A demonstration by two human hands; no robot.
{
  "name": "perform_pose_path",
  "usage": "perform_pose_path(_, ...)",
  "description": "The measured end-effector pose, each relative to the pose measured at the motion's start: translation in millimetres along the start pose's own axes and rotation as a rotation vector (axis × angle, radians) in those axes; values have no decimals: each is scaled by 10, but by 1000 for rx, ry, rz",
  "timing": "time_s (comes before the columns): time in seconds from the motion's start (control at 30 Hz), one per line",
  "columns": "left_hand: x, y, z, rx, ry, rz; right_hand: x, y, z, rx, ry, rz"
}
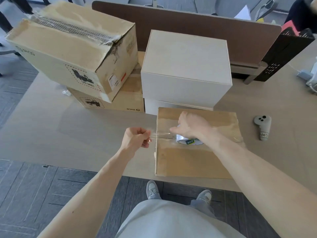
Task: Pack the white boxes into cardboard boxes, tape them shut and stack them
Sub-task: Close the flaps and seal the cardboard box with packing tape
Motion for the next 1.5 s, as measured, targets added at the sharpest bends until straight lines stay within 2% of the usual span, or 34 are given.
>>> perform_pose_path(0.57,393,-5,371,-208,163,188,63,-82,34,12,19,63)
perform_pose_path(0.7,343,-38,452,-228,48,122,47,-87,37,10,16,68)
perform_pose_path(0.77,279,-16,587,-263,-151,148,53,-89,33,1,19,69)
perform_pose_path(0.83,225,-33,581,-141,-323,140,60,-96,21,0,5,67)
perform_pose_path(0.87,184,-60,485,-23,-315,79,60,-98,21,-1,-2,67)
perform_pose_path(0.93,134,-2,122,259,-136,-3,57,-99,26,-11,-21,73)
perform_pose_path(0.97,173,68,-82,428,-87,34,60,-101,25,-10,-41,81)
perform_pose_path(1.0,273,158,-245,593,-135,108,59,-102,25,-11,-59,90)
perform_pose_path(1.07,552,313,-366,769,-435,251,61,-101,29,-35,-78,102)
perform_pose_path(1.1,650,342,-362,776,-570,269,58,-100,32,-55,-89,104)
perform_pose_path(1.17,741,332,-322,737,-652,224,33,-92,20,-100,-150,113)
perform_pose_path(1.33,747,311,-273,709,-621,88,-45,-13,-280,-186,-525,220)
perform_pose_path(1.4,746,303,-266,710,-617,81,11,59,-411,-188,-647,283)
perform_pose_path(1.5,752,319,-281,709,-632,101,57,111,-493,-175,-731,260)
Point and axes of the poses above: each hand's wrist, its own y-axis away from the middle knuckle, its own x-axis out of the palm, z = x × y, the point moved 7 cm from there along -y, towards the middle knuckle, and after that the axes turned 14 degrees about -z, right-handed, at the moved point
